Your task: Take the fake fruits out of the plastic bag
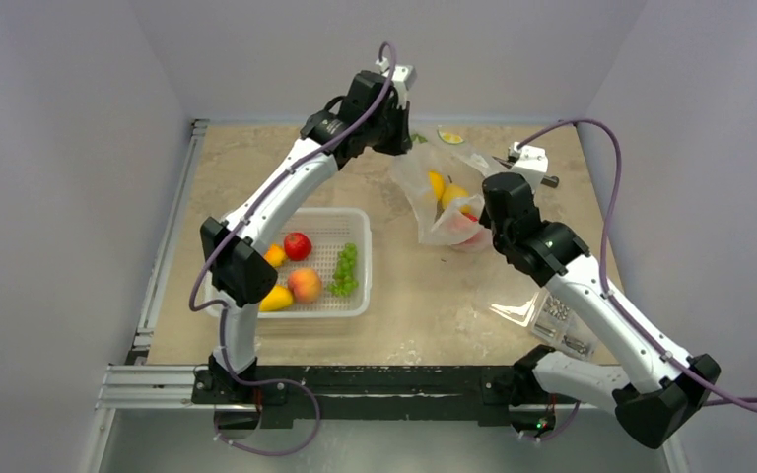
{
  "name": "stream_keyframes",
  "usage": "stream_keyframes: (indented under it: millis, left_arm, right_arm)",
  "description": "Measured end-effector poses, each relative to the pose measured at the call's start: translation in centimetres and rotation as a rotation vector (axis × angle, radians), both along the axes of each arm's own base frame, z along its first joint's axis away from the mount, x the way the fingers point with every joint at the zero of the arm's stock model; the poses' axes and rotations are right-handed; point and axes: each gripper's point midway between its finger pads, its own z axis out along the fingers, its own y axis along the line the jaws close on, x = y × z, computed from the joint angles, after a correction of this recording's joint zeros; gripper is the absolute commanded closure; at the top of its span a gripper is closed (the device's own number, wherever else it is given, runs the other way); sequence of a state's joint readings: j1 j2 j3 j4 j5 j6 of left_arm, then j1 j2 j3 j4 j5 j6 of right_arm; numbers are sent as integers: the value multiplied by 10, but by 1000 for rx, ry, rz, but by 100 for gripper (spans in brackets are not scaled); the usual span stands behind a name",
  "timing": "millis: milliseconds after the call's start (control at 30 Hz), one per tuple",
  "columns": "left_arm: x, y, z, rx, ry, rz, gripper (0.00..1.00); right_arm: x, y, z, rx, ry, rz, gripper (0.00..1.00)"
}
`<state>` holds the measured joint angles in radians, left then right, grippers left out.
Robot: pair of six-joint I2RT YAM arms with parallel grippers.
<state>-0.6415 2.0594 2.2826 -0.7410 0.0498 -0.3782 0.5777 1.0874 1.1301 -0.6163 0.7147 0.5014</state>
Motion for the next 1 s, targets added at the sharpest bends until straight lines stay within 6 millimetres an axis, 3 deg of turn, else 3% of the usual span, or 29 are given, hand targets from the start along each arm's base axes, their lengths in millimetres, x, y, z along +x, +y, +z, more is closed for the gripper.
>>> stream_keyframes:
  millis: [100,200,267,367,433,567,800,900,1000]
  left_arm:
    - [-15,16,-29,45,71,-6,100]
    - [-27,38,-72,123,175,2,99]
    - [-35,56,-100,185,251,13,78]
    - [-45,76,-121,252,319,13,49]
    - [-51,85,-127,269,333,13,39]
    - [-77,100,-110,261,314,-1,33]
    - [-131,109,-6,6,65,-59,30]
    - [-159,107,9,-87,13,-93,34]
    - [-183,86,4,-143,-3,-150,41]
  right_arm:
    - [-8,9,-9,32,11,77,100]
    - [-23,25,-45,84,88,178,100]
    - [-37,35,-76,114,171,235,100]
    - [-57,44,-115,141,286,294,100]
    - [-64,46,-121,152,308,310,100]
    - [-65,51,-114,177,288,347,100]
    - [-67,72,-95,239,264,455,100]
    - [-67,78,-83,265,236,486,100]
    - [-69,80,-76,281,217,503,100]
